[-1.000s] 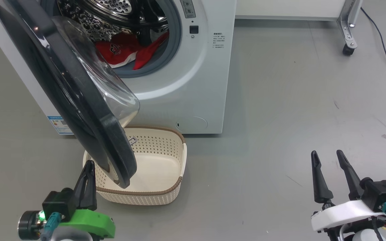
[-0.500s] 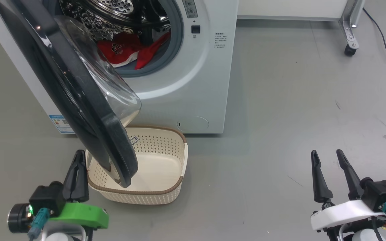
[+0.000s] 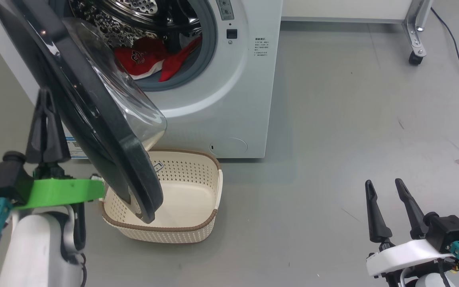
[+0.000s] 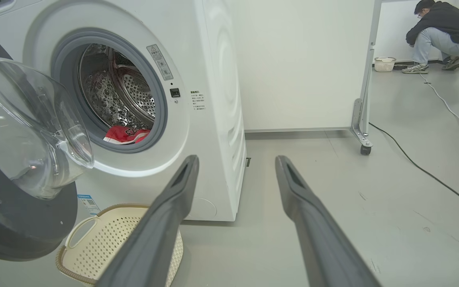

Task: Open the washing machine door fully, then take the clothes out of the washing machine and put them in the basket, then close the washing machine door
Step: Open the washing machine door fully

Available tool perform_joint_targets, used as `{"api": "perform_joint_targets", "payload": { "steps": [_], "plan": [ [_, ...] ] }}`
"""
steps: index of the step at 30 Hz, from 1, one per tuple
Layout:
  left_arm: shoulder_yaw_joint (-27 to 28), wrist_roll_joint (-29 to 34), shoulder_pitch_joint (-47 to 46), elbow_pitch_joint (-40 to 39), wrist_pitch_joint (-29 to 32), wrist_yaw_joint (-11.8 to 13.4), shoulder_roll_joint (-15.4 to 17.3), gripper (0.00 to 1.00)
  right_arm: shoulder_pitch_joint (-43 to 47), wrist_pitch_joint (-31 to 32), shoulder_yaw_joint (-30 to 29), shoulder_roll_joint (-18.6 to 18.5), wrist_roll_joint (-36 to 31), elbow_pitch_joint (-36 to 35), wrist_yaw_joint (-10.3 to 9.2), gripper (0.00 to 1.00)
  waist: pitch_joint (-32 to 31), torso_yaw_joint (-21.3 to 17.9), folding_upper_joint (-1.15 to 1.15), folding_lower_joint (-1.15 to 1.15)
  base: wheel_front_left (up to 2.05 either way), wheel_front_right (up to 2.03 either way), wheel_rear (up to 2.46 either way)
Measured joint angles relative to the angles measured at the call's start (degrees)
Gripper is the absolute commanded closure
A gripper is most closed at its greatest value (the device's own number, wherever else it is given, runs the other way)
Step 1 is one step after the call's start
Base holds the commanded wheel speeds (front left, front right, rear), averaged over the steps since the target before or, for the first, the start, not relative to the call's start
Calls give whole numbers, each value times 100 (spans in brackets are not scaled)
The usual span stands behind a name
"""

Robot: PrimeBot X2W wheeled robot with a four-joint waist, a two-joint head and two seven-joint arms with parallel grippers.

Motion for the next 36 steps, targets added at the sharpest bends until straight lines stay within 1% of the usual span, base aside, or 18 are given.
{"api": "perform_joint_targets", "payload": {
  "steps": [5, 7, 9, 17, 19, 23, 26, 31, 36],
  "plan": [
    [4, 44, -398, -325, -1, -13, 11, 100, 0, 0, -13, 51, -19, 32, 8, 0, -8, -31, 0, 0, 0, 0, 0],
    [-35, 51, -533, -411, -2, -63, 22, 100, -1, 0, -24, 65, -38, 45, 13, 0, -12, -45, 0, 0, 0, 0, 0],
    [-107, 68, -648, -479, -2, -105, 33, 100, -1, 0, -37, 81, -53, 49, 52, 0, -17, -59, 0, 0, 0, 0, 0],
    [-539, 246, -918, -575, 40, -257, 34, 100, -2, 0, -73, 152, -83, 78, 68, 0, -43, -110, 0, 0, 0, 0, 0],
    [-669, 302, -929, -552, 191, -287, 37, 100, -2, 0, -73, 179, -99, 86, 105, 0, -45, -122, 0, 0, 0, 0, 0],
    [-967, 394, -926, -405, 495, -410, 44, 100, -1, 0, -77, 222, -100, 100, 108, 0, -42, -146, 0, 0, 0, 0, 0],
    [-1135, 396, -903, -285, 713, -454, 35, 100, -1, 0, -107, 229, -101, 116, 108, 0, -33, -162, 0, 0, 0, 0, 0],
    [-1357, 382, -740, -63, 976, -458, 0, 100, -1, 0, -135, 252, -147, 140, 158, 0, -19, -184, 0, 0, 0, 0, 0],
    [-1601, 268, -425, 278, 1338, -470, -14, 100, -1, 0, -176, 293, -152, 181, 162, 0, -10, -198, 0, 0, 0, 0, 0]
  ]
}}
